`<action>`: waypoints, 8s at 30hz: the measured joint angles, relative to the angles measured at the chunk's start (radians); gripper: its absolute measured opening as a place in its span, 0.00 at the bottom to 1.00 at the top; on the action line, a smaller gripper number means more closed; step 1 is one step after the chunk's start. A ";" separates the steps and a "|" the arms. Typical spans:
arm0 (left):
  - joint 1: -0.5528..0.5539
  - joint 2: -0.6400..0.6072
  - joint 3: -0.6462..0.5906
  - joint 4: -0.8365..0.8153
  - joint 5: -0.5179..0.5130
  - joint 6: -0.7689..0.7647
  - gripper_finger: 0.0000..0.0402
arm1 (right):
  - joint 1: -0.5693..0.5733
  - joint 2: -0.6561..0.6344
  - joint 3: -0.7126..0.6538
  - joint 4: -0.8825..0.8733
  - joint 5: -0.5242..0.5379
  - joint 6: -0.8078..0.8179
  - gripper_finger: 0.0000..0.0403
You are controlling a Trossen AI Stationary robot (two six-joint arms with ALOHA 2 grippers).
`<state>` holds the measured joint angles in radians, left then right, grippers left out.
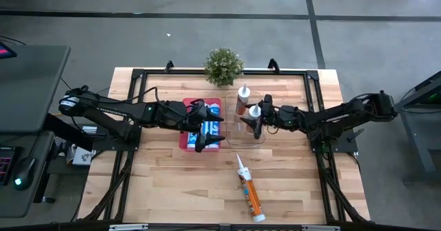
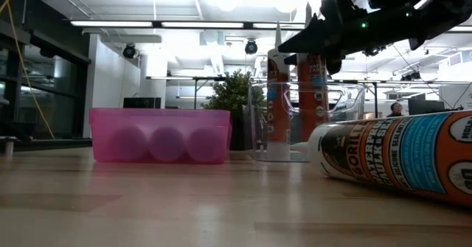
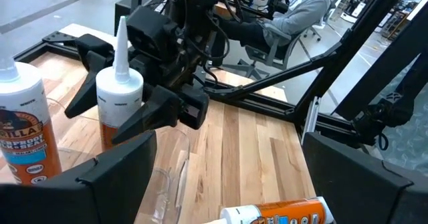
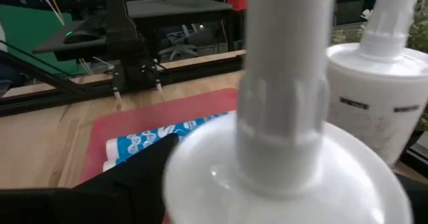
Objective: Pick & place silicon tubes, Sealant and Lysol wipes
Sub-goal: Put the left orange sealant into the transparent bin, then put the orange sealant into the transparent bin
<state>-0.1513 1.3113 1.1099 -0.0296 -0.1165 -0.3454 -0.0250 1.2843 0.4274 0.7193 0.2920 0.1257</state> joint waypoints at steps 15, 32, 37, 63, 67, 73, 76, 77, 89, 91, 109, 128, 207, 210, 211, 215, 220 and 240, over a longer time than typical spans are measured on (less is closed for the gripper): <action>0.000 0.000 0.000 -0.003 0.000 0.000 0.92 | 0.034 -0.203 0.000 -0.179 0.042 -0.018 0.70; 0.000 0.000 0.000 -0.055 0.061 0.027 0.92 | 0.174 -0.555 0.187 -0.713 0.254 -0.015 0.70; -0.008 0.000 0.000 -0.110 0.085 0.035 0.92 | 0.259 -0.538 0.393 -1.073 0.367 0.177 0.70; -0.106 0.000 -0.001 -0.367 0.109 0.115 0.92 | 0.645 0.091 0.781 -1.720 -0.204 1.537 0.70; -0.121 0.000 -0.001 -0.406 0.111 0.134 0.92 | 0.675 0.210 0.781 -1.600 -0.230 1.606 0.70; -0.156 0.000 -0.001 -0.474 0.107 0.139 0.92 | 0.672 0.322 0.781 -1.483 -0.248 1.655 0.70; -0.183 0.000 -0.004 -0.501 0.107 0.141 0.92 | 0.657 0.364 0.781 -1.427 -0.248 1.654 0.70; -0.193 0.000 -0.013 -0.490 0.108 0.142 0.92 | 0.651 0.377 0.781 -1.408 -0.248 1.650 0.70; -0.305 -0.225 -0.248 -0.242 -0.037 -0.036 0.92 | 0.594 0.437 0.782 -1.383 -0.218 1.545 0.70; -0.340 -0.314 -0.318 -0.203 -0.101 -0.063 0.92 | 0.589 0.437 0.782 -1.384 -0.208 1.522 0.70; -0.530 -1.012 -0.704 -0.280 -0.332 -0.075 0.92 | 0.566 0.440 0.783 -1.328 -0.150 1.439 0.70; -0.530 -1.304 -0.790 -0.476 -0.298 -0.025 0.92 | 0.528 0.545 0.782 -1.310 -0.269 1.521 0.70; -0.529 -1.305 -0.796 -0.474 -0.451 0.026 0.92 | 0.476 0.679 0.783 -1.211 -0.287 1.547 0.53; -0.529 -1.304 -0.796 -0.474 -0.451 0.026 0.92 | 0.476 0.679 0.782 -1.205 -0.300 1.529 0.53; -0.529 -1.305 -0.796 -0.474 -0.451 0.026 0.92 | 0.476 0.679 0.782 -1.196 -0.305 1.517 0.53; -0.529 -1.304 -0.796 -0.474 -0.451 0.026 0.92 | 0.476 0.679 0.781 -1.150 -0.337 1.474 0.53; -0.529 -1.304 -0.796 -0.474 -0.451 0.026 0.92 | 0.482 0.678 0.829 -1.212 -0.301 1.441 0.53; -0.530 -1.305 -0.796 -0.474 -0.451 0.026 0.92 | 0.532 0.675 1.464 -1.860 0.448 1.278 0.52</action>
<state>-0.6809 0.0068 0.3138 -0.5037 -0.5678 -0.3191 0.5068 1.9594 1.8913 -1.1409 0.7399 1.4035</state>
